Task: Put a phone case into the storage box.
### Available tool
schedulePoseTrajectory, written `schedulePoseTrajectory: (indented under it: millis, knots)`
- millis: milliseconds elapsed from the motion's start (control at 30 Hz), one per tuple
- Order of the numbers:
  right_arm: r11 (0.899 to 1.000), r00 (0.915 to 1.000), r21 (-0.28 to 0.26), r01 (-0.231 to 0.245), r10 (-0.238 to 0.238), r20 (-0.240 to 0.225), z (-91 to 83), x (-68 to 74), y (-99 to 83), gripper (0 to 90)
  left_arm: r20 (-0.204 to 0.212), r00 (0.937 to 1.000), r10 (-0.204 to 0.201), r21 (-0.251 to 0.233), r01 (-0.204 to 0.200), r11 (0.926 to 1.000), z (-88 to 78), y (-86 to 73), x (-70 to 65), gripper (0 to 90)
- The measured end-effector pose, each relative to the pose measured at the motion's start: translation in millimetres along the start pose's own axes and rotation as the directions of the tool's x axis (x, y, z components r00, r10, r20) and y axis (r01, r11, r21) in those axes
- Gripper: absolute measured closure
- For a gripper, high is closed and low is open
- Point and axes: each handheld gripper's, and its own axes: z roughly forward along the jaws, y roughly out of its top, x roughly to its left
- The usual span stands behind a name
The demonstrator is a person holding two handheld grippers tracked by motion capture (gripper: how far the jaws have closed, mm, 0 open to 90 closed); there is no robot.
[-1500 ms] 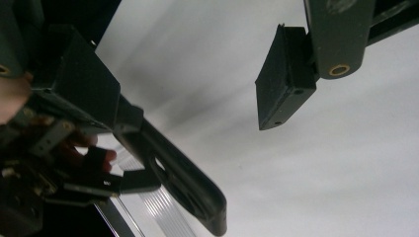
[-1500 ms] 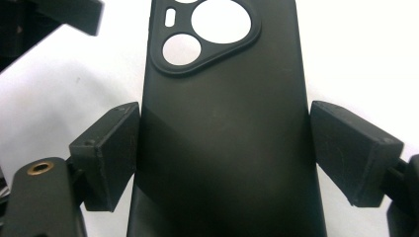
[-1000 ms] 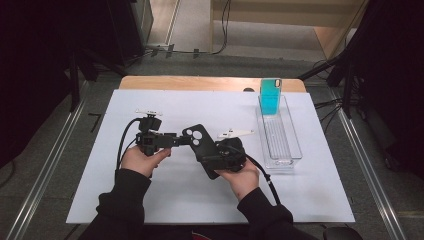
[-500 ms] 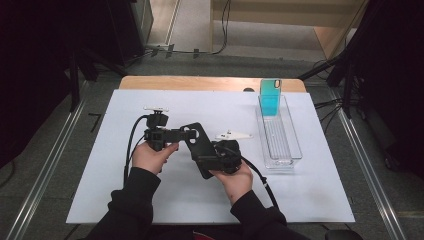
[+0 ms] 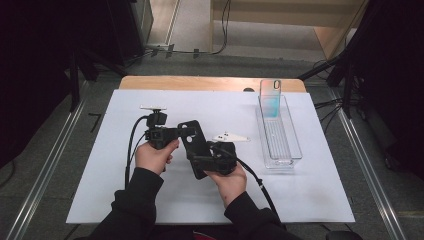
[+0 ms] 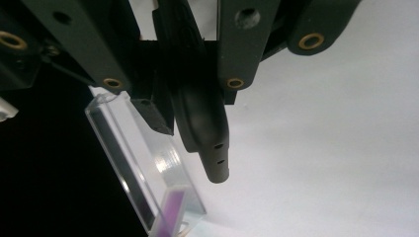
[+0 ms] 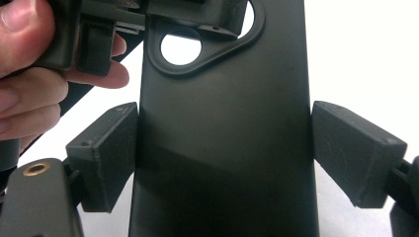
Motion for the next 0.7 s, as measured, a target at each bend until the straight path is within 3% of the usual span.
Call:
schedulePoseTrajectory:
  millis: [67,400,600,667,700]
  knots:
    - [1.000,1.0000,-0.005,-0.001,0.001,-0.005,-0.1,0.2,0.4,12.8,0.026,0.9994,-0.021,-0.008,0.022,0.9997,-0.1,-0.2,1.3,77.8]
    - [0.998,0.9983,-0.026,0.056,-0.056,0.015,-0.7,2.2,1.2,11.6,0.094,0.9940,-0.056,-0.023,0.058,0.9981,-2.3,0.2,-1.4,82.9]
    - [0.992,0.9924,-0.014,0.122,-0.122,0.014,-3.4,1.4,7.6,10.6,0.105,0.9939,-0.036,-0.037,0.040,0.9985,-4.3,0.2,-7.9,83.3]
    - [0.990,0.9903,0.007,0.139,-0.139,-0.001,-4.3,0.7,10.8,7.6,0.101,0.9945,-0.029,-0.041,0.034,0.9986,-4.7,0.2,-10.5,83.3]
    - [0.989,0.9890,0.011,0.148,-0.147,-0.009,-4.5,0.3,12.0,1.2,0.100,0.9947,-0.025,-0.043,0.029,0.9987,-5.1,0.3,-11.1,83.2]
